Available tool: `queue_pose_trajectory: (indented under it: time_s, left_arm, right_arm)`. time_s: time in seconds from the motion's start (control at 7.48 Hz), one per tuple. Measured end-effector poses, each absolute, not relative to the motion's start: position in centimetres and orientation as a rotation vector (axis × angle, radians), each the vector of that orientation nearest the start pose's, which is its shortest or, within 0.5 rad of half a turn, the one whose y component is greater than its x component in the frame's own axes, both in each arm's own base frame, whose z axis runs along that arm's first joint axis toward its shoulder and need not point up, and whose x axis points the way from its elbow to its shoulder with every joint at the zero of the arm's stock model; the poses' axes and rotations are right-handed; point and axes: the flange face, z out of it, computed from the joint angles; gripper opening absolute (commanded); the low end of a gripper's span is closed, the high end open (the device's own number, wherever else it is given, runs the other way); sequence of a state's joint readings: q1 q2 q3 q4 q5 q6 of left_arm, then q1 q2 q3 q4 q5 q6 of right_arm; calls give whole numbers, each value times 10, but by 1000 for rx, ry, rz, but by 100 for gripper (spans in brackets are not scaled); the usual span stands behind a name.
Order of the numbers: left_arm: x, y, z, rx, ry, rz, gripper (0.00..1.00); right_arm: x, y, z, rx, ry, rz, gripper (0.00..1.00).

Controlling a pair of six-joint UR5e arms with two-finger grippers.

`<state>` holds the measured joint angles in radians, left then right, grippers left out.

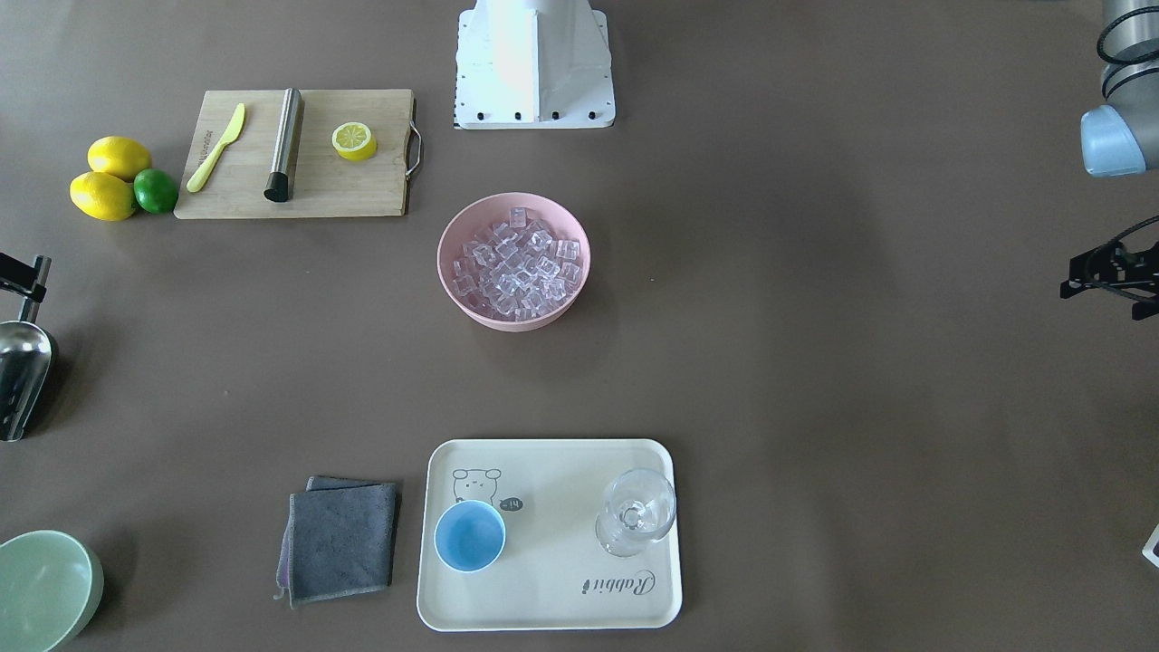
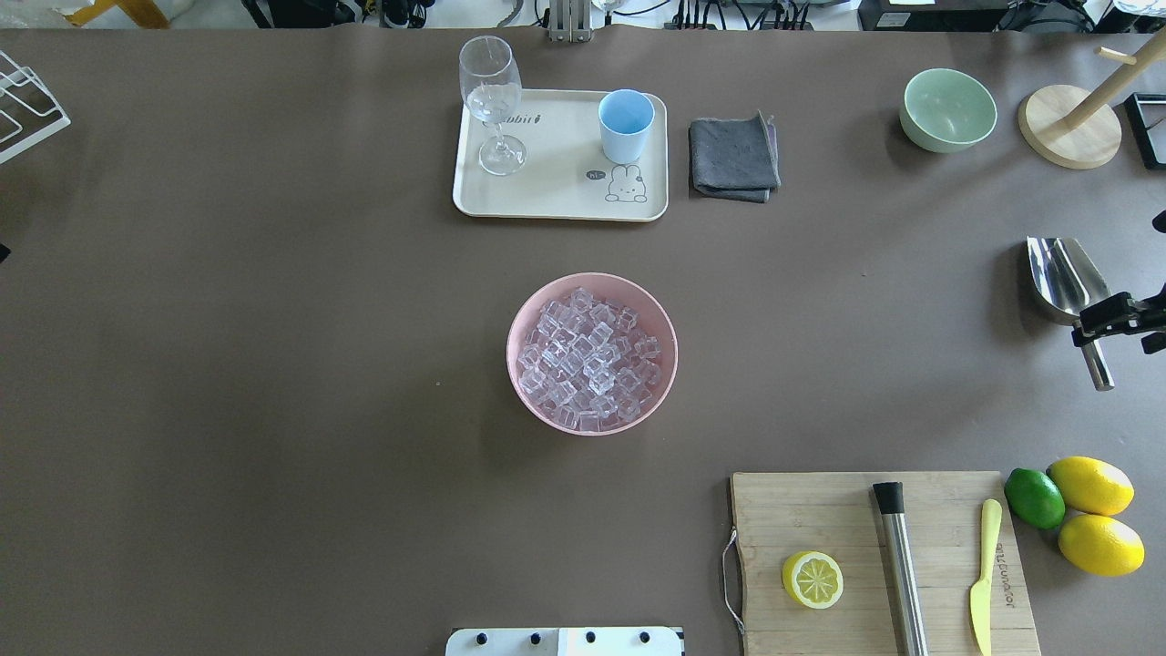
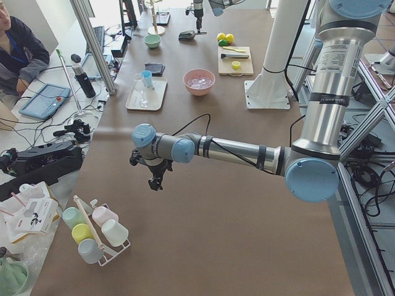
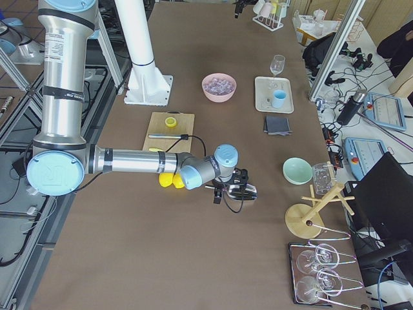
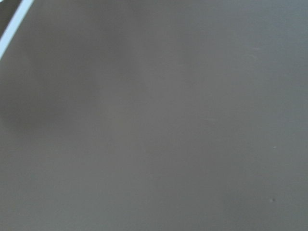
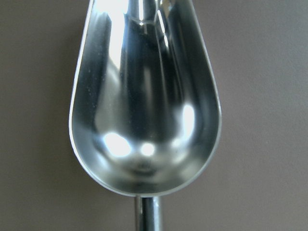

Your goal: Put ice in cup with scoop

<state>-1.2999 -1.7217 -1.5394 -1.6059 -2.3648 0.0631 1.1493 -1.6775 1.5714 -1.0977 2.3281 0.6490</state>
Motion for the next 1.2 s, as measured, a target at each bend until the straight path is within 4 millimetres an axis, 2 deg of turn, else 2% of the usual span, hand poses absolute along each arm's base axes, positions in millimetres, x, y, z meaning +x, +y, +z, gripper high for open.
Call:
queue_pose_trajectory:
  time_s: [0.13,0.27,0.4,0.67,0.8,0.94,1.07,1.2]
  left_arm:
    - [120,-567,568,88,810,437,98]
    - [152,-574,537,134,781,506,98]
    - [189,-571,506,189,737,585,98]
    - [258,-553,459,295,723,689,98]
    - [284,-542,445,337,749,708,98]
    - [303,-533,434,370,774,727,98]
    - [319,-527,414,408,796,755,98]
    - [336,-518,389,447,818,792,98]
  right_arm:
    - [-142,-452,660,-91,-819,57,92]
    - [-152,-452,662,-102,-815,43,35]
    - [-156,-451,664,-109,-812,35,0]
    - [-160,-450,666,-120,-809,30,0]
    - [-161,-449,668,-125,-809,30,0]
    - [-162,-449,671,-138,-816,27,0]
    - [-163,-448,671,-152,-832,21,0]
    - [-165,-449,663,-154,-857,13,0]
